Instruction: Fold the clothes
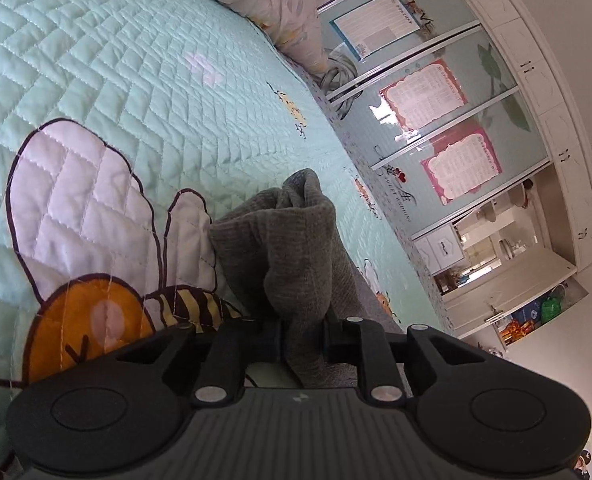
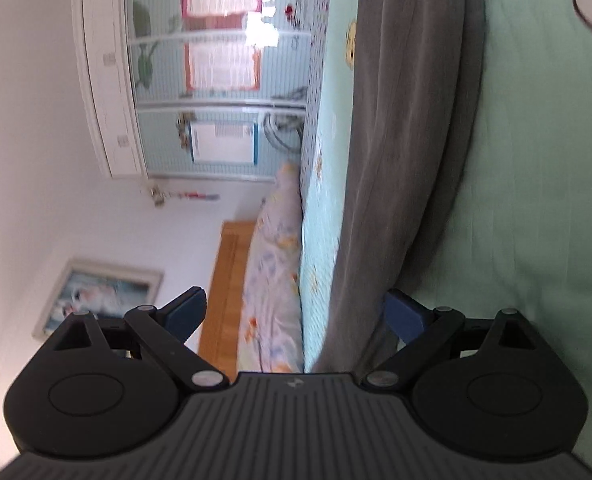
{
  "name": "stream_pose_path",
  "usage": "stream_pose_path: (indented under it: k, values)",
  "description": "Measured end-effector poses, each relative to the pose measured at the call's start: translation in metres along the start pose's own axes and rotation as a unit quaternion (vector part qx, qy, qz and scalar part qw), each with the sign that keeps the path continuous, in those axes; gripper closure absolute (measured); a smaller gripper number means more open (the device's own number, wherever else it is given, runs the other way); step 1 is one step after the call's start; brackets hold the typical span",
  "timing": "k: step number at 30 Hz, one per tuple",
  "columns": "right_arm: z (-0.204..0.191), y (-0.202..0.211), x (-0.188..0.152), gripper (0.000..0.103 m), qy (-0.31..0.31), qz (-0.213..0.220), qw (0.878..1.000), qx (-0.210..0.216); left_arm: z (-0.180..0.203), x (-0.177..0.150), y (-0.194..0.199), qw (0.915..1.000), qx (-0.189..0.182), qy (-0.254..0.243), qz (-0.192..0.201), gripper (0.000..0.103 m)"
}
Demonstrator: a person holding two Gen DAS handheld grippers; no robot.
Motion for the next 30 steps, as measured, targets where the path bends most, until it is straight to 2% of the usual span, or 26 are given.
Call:
stream_pose_path:
  k: [5, 9, 11, 12, 14, 15, 16, 17, 20, 24, 28, 30]
  values:
    - [0.0, -0.014, 0.008, 0.007, -0.019, 0.022, 1.0, -0.004, -0.003, -0.003, 0.001, 1.0, -0.003, -0.002, 0.001, 0.08]
    - [-0.028, -0.028, 0.021, 0.01, 0.017, 0.031, 0.999, 0.027, -0.003, -0.005, 0.003, 1.0, -0.003, -0.006, 0.003, 0.08]
    - [-0.037, -0.036, 0.03, 0.016, 0.039, 0.034, 0.998, 0.018, -0.003, -0.006, 0.004, 1.0, -0.004, -0.008, 0.004, 0.079]
    - [-0.036, -0.04, 0.034, 0.021, 0.054, 0.032, 0.998, 0.0, -0.003, -0.006, 0.004, 0.9999, -0.004, -0.009, 0.004, 0.079]
    - [-0.028, -0.044, 0.037, 0.047, 0.059, 0.03, 0.996, -0.06, -0.004, -0.006, 0.004, 0.9999, -0.006, -0.008, 0.005, 0.079]
    - [-0.021, -0.042, 0.035, 0.055, 0.056, 0.029, 0.994, -0.087, -0.003, -0.006, 0.004, 0.9999, -0.006, -0.008, 0.005, 0.079]
    - [-0.015, -0.037, 0.032, 0.074, 0.058, 0.032, 0.993, -0.099, -0.003, -0.006, 0.004, 0.9999, -0.007, -0.008, 0.005, 0.079]
    - [-0.009, -0.032, 0.03, 0.088, 0.059, 0.034, 0.992, -0.108, -0.003, -0.006, 0.004, 0.9999, -0.007, -0.008, 0.005, 0.079]
    - [0.004, -0.02, 0.022, 0.093, 0.06, 0.039, 0.991, -0.114, -0.004, -0.007, 0.004, 0.9999, -0.009, -0.008, 0.006, 0.078]
    - [0.007, -0.013, 0.021, 0.093, 0.072, 0.043, 0.989, -0.123, -0.003, -0.007, 0.004, 0.9999, -0.01, -0.008, 0.006, 0.078]
    - [0.012, -0.007, 0.018, 0.087, 0.104, 0.042, 0.984, -0.139, -0.002, -0.009, 0.011, 0.9999, -0.01, -0.008, 0.007, 0.078]
    - [0.008, 0.002, 0.018, 0.076, 0.103, 0.044, 0.984, -0.138, 0.0, -0.011, 0.02, 0.9999, -0.009, -0.008, 0.007, 0.077]
Point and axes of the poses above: each gripper's, at about its wrist camera, not at the fingertips, and y roughly against the way its jaws point, z to its right, x to its top, the point moved 3 cm from there along -y, roughly the way its jaws point, and after that the axes turned 7 degrees about z, right-handed, at the moved point
